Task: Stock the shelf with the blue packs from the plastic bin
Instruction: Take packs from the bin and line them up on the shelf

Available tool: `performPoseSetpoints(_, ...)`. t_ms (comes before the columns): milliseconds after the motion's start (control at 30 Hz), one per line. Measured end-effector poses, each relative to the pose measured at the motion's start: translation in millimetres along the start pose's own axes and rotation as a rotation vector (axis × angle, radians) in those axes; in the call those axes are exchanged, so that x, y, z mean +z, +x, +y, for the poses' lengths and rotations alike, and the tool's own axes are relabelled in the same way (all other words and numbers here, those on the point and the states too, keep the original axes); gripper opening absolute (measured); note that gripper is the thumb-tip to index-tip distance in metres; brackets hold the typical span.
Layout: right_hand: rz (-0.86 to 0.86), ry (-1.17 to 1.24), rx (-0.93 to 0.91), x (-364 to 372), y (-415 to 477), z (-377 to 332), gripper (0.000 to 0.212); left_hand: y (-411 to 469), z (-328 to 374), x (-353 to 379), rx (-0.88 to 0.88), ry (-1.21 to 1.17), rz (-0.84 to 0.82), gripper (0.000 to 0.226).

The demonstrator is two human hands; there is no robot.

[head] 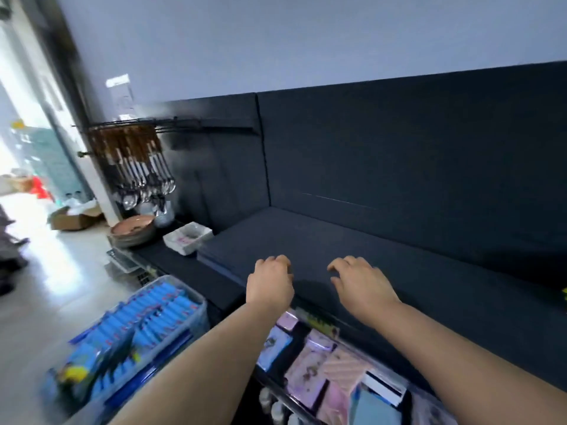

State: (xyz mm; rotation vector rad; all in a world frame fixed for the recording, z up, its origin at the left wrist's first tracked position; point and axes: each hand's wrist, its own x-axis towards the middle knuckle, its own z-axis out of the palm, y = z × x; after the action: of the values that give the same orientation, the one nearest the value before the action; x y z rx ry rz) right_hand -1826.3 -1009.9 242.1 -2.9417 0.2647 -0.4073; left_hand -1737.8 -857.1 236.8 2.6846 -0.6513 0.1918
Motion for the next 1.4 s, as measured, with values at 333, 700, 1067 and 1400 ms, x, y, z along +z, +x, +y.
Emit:
performPoseSetpoints(333, -0.178, 0.094, -0.215, 95, 36, -234, 0.027, -71, -270, -71, -0.394, 0.094, -0.203, 0.031)
performPoseSetpoints(700, -0.362, 0.051, -0.332, 177, 61, -354, 0.026, -120, -424, -98, -0.674, 0.138, -0.22, 0.044)
performPoseSetpoints(1067, -0.601, 0.021, -0.239, 275, 147, -405, 0.037, -48, -515, -75, -0.668, 0.101, -0.273, 0.046)
performPoseSetpoints(1400, -0.746, -0.193, -0.166, 352, 177, -426, 0.03, -2, -601, -54, -0.665, 0.052, -0.314, 0.042)
